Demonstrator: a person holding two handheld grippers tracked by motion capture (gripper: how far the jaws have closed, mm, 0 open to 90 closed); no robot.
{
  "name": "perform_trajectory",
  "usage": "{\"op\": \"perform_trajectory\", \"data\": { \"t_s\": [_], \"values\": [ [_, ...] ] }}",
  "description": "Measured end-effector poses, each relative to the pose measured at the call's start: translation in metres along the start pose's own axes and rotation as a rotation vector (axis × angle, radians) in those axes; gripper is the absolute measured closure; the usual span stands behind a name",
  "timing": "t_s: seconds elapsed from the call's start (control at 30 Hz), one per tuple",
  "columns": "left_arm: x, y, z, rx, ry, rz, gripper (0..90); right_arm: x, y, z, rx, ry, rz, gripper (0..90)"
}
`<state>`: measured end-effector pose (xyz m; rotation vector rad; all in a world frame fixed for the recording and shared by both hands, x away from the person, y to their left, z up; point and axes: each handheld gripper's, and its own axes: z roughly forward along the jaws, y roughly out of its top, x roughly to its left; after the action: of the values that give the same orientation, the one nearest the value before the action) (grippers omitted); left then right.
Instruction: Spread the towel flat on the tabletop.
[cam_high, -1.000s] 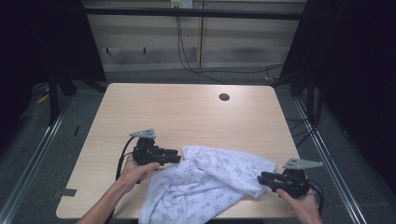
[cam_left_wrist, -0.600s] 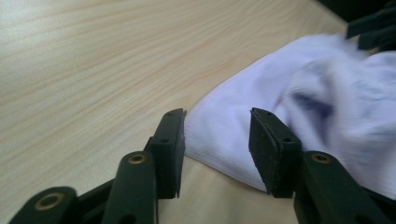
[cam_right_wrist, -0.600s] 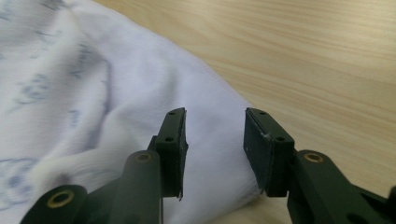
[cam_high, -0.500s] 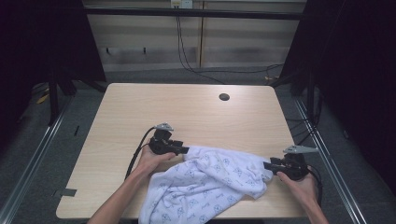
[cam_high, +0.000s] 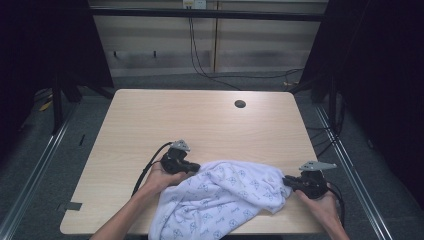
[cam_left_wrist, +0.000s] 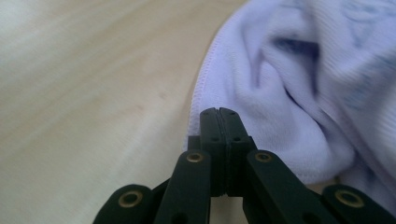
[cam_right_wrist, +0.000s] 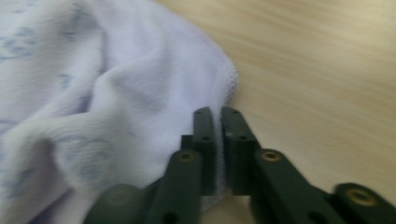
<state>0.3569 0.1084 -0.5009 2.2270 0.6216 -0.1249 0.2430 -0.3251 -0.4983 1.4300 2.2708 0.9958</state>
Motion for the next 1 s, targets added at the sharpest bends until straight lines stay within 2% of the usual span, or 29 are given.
{"op": "perform_trajectory", "data": {
  "t_s": [0.2, 0.3, 0.37, 0.4, 0.47, 0.5, 0.57, 0.6, 0.67, 0.73, 0.87, 1.0],
  "values": [
    [-0.027, -0.015, -0.020, -0.031, -0.090, 0.009, 90.0, 0.014, -0.005, -0.004, 0.026, 0.096, 0.012, 87.9],
    [-0.041, -0.026, -0.027, -0.027, -0.127, 0.015, 90.0, 0.025, -0.009, -0.007, 0.045, 0.128, 0.002, 87.9],
    [-0.047, -0.031, -0.034, -0.034, -0.135, 0.036, 90.0, 0.032, -0.010, -0.010, 0.055, 0.139, -0.014, 88.0],
    [-0.048, -0.031, -0.038, -0.046, -0.112, 0.038, 90.0, 0.033, -0.009, -0.012, 0.045, 0.126, -0.020, 88.1],
    [-0.039, -0.028, -0.048, -0.101, -0.087, 0.010, 90.0, 0.028, -0.003, -0.018, -0.020, 0.117, 0.004, 88.2],
    [-0.034, -0.025, -0.054, -0.131, -0.061, -0.005, 90.0, 0.024, 0.002, -0.022, -0.058, 0.105, 0.010, 88.3],
    [-0.024, -0.016, -0.068, -0.206, -0.041, -0.031, 90.0, 0.017, 0.015, -0.031, -0.130, 0.086, 0.026, 88.4],
    [-0.023, -0.013, -0.073, -0.226, -0.033, -0.032, 90.0, 0.015, 0.023, -0.039, -0.177, 0.087, 0.029, 88.5],
    [-0.024, -0.003, -0.087, -0.272, -0.004, -0.004, 90.0, 0.015, 0.037, -0.051, -0.248, 0.082, 0.027, 88.5],
    [-0.026, 0.007, -0.102, -0.326, 0.003, 0.009, 90.0, 0.014, 0.056, -0.067, -0.322, 0.077, 0.013, 88.5],
    [-0.028, 0.025, -0.137, -0.426, 0.060, 0.035, 90.0, 0.015, 0.087, -0.087, -0.420, 0.064, -0.016, 88.5],
    [-0.026, 0.041, -0.170, -0.509, 0.116, 0.051, 90.0, 0.019, 0.122, -0.100, -0.475, 0.058, -0.059, 88.5]
  ]
}}
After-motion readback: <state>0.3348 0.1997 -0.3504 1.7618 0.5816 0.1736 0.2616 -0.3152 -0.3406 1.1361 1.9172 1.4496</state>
